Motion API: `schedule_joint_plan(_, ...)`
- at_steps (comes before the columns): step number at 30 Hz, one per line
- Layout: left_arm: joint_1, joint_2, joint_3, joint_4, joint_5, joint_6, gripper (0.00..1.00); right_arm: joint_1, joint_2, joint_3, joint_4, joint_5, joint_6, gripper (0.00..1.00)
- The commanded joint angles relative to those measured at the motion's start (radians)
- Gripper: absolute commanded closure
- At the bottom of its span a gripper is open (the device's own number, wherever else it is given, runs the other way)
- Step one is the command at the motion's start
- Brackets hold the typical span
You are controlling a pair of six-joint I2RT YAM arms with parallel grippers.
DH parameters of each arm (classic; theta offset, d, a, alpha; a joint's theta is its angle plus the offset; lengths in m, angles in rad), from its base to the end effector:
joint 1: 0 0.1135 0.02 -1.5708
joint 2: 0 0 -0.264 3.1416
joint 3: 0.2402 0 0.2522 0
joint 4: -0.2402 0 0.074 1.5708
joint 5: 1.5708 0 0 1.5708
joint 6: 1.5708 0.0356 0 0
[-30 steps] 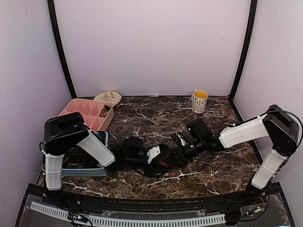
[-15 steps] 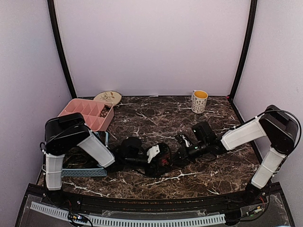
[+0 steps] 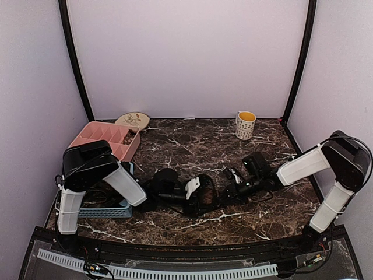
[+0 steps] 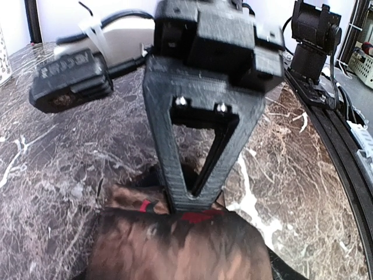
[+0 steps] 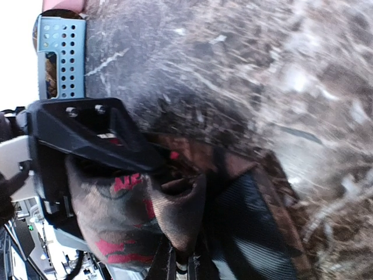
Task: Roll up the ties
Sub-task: Roll the tie at the center of the board.
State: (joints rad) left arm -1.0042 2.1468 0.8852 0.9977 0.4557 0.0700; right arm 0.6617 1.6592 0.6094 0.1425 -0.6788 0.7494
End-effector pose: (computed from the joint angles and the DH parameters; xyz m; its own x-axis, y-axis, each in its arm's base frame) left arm 0.2003 -0.3440 0.0922 -0.0707 0.2282 -0.9710 0.9931 0.1078 -0.0470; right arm 0.2071 0.1896 0.1137 -0.9886 -0.0979 -0.1139 -0.1500 0.6054 0.7817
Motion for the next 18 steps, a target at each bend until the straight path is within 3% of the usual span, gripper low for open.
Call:
schedule_joint_plan(1,-0.005,0.011,0.024,-0.025,0.031,-0.03,0.33,-0.003,0.03,-0.058,-0.208,0.136,-0.043,1.0)
schedule_joint_plan(7,-0.005,0.028,0.061,-0.088,0.048,-0.014,0.36,0.019,0.062,-0.031,-0.227,0.144,-0.068,1.0)
schedule_joint_plan(12,-0.005,0.025,0.044,-0.142,0.049,0.036,0.65,0.019,0.065,0.003,-0.252,0.126,-0.077,0.99)
schedule_joint_plan(14,-0.005,0.015,0.001,-0.146,0.036,0.052,0.72,0.014,0.03,0.008,-0.269,0.121,-0.074,0.92)
schedule_joint_plan(18,-0.009,0.007,-0.04,-0.173,0.019,0.079,0.8,-0.011,-0.075,-0.013,-0.281,0.101,-0.048,0.62)
